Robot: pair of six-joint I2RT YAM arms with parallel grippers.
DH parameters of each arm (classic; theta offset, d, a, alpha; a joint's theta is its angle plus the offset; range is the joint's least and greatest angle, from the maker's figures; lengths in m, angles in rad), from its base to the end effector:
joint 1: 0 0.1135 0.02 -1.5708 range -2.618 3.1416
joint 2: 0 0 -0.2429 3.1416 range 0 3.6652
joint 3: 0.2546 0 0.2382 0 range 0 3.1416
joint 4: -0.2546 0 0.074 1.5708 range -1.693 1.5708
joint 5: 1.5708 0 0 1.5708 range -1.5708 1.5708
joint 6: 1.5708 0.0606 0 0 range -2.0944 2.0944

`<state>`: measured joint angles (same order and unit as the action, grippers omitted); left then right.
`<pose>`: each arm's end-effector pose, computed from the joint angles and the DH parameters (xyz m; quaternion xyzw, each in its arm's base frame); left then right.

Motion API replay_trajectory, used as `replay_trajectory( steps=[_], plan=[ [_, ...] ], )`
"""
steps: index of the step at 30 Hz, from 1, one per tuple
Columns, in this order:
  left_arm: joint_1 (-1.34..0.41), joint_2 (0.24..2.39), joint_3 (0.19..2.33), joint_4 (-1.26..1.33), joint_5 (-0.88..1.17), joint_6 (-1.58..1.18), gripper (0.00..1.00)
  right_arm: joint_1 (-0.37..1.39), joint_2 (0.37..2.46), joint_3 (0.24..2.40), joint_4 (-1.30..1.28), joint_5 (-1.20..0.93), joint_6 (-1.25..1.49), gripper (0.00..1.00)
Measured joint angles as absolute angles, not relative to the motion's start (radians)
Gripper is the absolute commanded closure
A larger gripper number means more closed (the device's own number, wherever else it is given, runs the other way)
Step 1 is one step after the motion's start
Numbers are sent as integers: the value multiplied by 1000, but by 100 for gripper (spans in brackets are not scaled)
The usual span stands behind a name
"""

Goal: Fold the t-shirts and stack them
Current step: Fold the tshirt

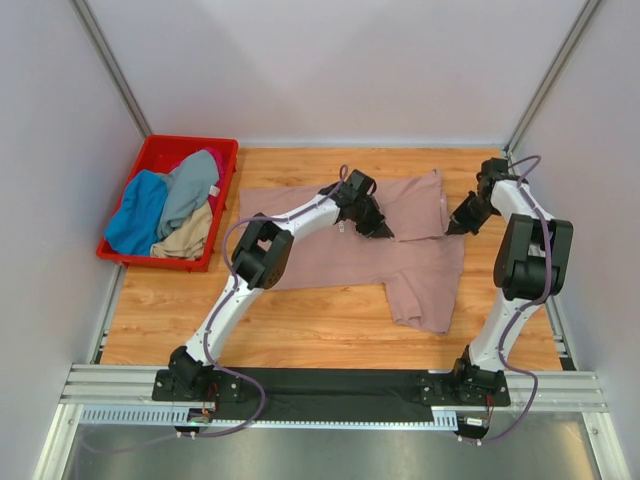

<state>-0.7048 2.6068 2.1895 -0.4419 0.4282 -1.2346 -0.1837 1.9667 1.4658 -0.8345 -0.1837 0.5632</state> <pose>0.4014 -0.3744 0.1009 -0.1684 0.9034 -0.3934 0.0282 0.3715 -0.0578 0.1496 0.3508 0.9247 0.1115 0.0977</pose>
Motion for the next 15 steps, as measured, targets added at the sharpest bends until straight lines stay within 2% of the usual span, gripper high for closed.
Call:
replay_trajectory(
  steps=[8, 15],
  plan=[
    [-691, 2581, 2191, -492, 434, -1207, 100, -184, 1870, 1441, -848, -185, 564, 100],
    [-685, 2549, 2194, -534, 443, -1174, 100, -171, 1810, 1325, -848, -191, 564, 100]
  ],
)
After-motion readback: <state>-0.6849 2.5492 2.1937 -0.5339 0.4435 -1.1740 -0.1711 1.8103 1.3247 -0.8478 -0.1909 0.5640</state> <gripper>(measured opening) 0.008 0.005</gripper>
